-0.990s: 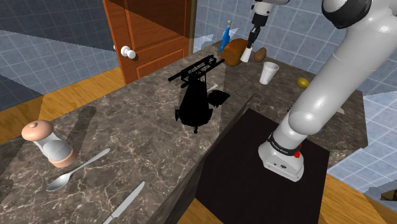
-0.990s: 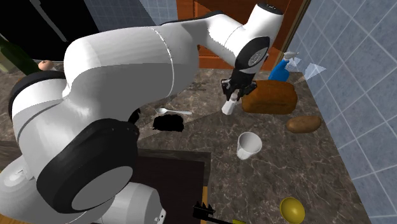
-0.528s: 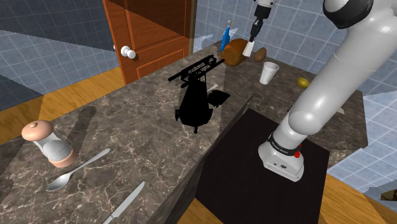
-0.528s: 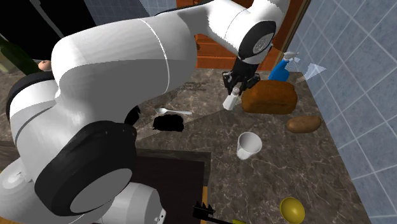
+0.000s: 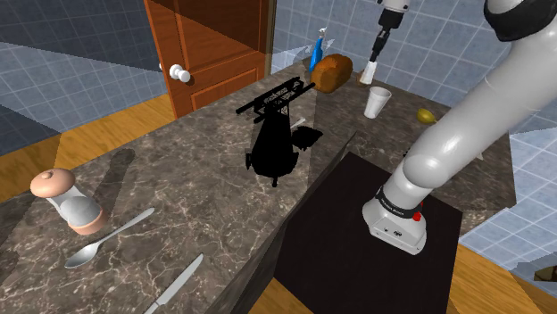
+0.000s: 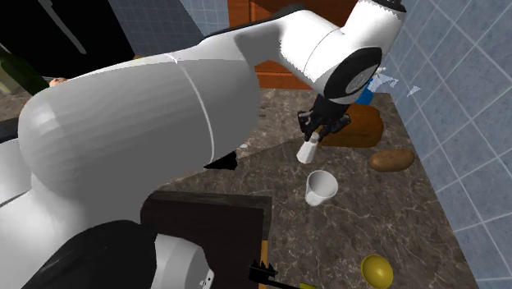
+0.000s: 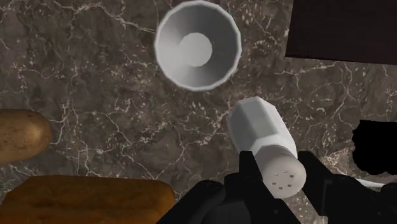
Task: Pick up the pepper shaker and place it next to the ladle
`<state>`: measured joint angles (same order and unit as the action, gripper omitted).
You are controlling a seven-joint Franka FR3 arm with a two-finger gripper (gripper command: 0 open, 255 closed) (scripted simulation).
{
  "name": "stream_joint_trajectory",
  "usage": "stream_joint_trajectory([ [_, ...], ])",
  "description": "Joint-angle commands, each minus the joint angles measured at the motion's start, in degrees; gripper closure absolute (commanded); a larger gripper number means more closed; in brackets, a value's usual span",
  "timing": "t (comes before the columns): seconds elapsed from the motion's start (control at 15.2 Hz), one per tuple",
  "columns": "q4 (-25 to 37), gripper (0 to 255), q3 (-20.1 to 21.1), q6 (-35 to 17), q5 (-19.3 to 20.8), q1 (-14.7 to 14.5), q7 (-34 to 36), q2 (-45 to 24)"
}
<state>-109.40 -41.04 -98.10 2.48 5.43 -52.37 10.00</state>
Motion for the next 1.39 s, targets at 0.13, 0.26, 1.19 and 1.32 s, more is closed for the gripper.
stream_joint_trajectory([
  [0.13, -3.1, 255, -1.3, 0.6, 3.6, 2.3, -2.5, 4.7],
  [0.26, -4.2, 255, -2.2, 1.0, 5.2, 3.6, -4.0, 6.7],
  [1.19, -4.8, 255, -11.8, 4.2, 13.9, 11.4, -19.1, 13.9],
  [1.32, -3.9, 255, -13.9, 4.5, 14.7, 12.0, -21.8, 14.0],
])
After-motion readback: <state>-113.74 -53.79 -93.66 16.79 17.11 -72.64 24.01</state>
